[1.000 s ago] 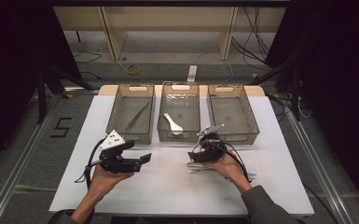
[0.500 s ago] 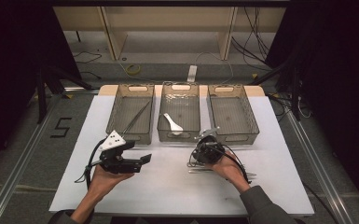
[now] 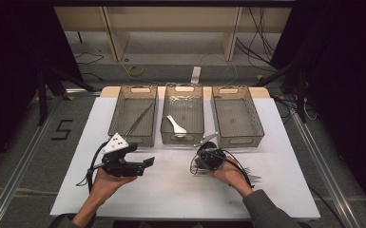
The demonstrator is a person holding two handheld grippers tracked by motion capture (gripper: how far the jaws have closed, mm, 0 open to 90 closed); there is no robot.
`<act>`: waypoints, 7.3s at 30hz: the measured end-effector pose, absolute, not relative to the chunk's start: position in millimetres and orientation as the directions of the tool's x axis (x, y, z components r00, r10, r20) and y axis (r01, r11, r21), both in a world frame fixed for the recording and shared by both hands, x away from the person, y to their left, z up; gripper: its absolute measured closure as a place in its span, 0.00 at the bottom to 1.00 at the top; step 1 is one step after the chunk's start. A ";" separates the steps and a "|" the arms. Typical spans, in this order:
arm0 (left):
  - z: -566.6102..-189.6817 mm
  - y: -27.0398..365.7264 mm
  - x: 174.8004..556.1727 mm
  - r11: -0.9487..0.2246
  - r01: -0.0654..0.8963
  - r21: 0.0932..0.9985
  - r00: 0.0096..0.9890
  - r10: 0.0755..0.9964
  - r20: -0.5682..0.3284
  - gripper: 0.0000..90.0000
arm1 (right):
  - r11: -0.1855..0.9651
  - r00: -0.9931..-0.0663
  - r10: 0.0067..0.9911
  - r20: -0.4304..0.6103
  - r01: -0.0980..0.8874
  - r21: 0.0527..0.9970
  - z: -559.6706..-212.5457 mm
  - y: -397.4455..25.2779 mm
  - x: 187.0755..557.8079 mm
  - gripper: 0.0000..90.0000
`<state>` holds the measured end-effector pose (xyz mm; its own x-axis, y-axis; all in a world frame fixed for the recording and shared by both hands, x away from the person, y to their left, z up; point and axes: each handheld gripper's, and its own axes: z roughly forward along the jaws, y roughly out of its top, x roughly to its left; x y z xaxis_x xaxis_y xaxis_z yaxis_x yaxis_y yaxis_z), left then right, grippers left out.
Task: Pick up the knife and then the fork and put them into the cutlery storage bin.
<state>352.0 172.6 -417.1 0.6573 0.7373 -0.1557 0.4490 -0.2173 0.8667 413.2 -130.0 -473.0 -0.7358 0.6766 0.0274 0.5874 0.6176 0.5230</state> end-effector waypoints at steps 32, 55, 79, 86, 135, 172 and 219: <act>-417.3 173.1 351.9 -0.215 0.451 0.866 0.654 0.740 -0.157 0.17 | 0.674 -0.799 0.591 0.112 0.565 0.475 -471.0 -152.0 346.0 1.00; -417.4 172.7 352.3 -0.219 0.452 0.865 0.656 0.739 -0.156 0.17 | 0.815 -0.910 0.414 0.000 0.371 0.446 -445.9 -176.9 335.1 0.52; -417.4 172.1 352.2 -0.224 0.450 0.864 0.659 0.737 -0.152 0.17 | 0.907 -0.949 0.312 -0.038 0.286 0.310 -460.4 -183.3 327.1 0.56; -417.3 172.3 352.1 -0.225 0.450 0.864 0.660 0.736 -0.152 0.17 | 0.915 -0.953 0.300 -0.039 0.276 0.293 -459.9 -181.6 325.8 0.62; -417.6 172.2 352.2 -0.225 0.452 0.863 0.658 0.737 -0.153 0.17 | 0.967 -0.979 0.179 -0.101 0.156 0.202 -452.7 -166.3 318.9 0.89; -416.6 173.5 351.8 -0.203 0.443 0.873 0.655 0.738 -0.161 0.17 | 0.629 -0.813 0.581 0.031 0.474 0.616 -381.8 -226.3 398.3 0.89; -415.0 174.8 351.2 -0.182 0.430 0.884 0.659 0.732 -0.170 0.17 | 0.384 -0.639 0.766 0.064 0.535 0.753 -301.0 -249.7 508.1 0.89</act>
